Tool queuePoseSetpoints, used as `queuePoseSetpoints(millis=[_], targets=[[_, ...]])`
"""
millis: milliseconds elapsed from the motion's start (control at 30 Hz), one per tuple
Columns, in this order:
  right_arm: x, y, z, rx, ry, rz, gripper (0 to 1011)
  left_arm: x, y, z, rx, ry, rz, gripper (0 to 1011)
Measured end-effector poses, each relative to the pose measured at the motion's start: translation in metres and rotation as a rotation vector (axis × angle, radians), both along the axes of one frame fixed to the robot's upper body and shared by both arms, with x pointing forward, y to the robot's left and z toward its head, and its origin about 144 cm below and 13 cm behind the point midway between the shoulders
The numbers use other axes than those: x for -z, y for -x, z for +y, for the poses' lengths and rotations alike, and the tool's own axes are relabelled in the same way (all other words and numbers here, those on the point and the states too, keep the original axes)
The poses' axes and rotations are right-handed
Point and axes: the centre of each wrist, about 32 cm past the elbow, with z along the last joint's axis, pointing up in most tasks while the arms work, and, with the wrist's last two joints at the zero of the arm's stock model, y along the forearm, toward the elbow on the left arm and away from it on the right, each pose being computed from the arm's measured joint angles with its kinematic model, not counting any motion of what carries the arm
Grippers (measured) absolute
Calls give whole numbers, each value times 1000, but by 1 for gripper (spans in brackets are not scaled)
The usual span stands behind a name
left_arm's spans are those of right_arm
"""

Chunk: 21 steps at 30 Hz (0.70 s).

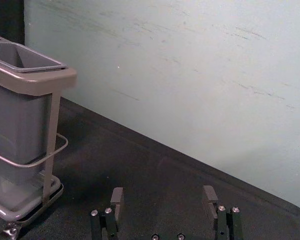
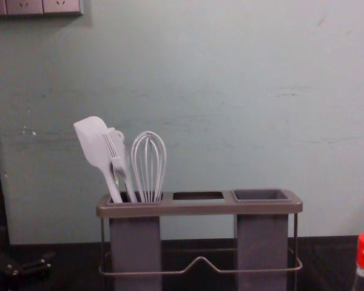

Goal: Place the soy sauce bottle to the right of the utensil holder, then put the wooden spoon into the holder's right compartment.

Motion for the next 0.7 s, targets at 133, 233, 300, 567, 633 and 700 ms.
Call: queuePoseSetpoints(millis=[133, 233, 300, 567, 633, 700], targets=[[0, 0, 0, 0, 0, 0, 1004, 0, 0, 0, 0, 0, 0, 1005], [0, 0, 0, 0, 0, 0, 1004, 0, 0, 0, 0, 0, 0, 1005], [0, 0, 0, 0, 0, 0, 1004, 0, 0, 0, 0, 0, 0, 1005], [0, 0, 0, 0, 0, 0, 1004, 0, 0, 0, 0, 0, 0, 1005], [0, 0, 0, 0, 0, 0, 1004, 0, 0, 0, 0, 0, 0, 1005], [0, 0, 0, 0, 0, 0, 1004, 0, 0, 0, 0, 0, 0, 1005]])
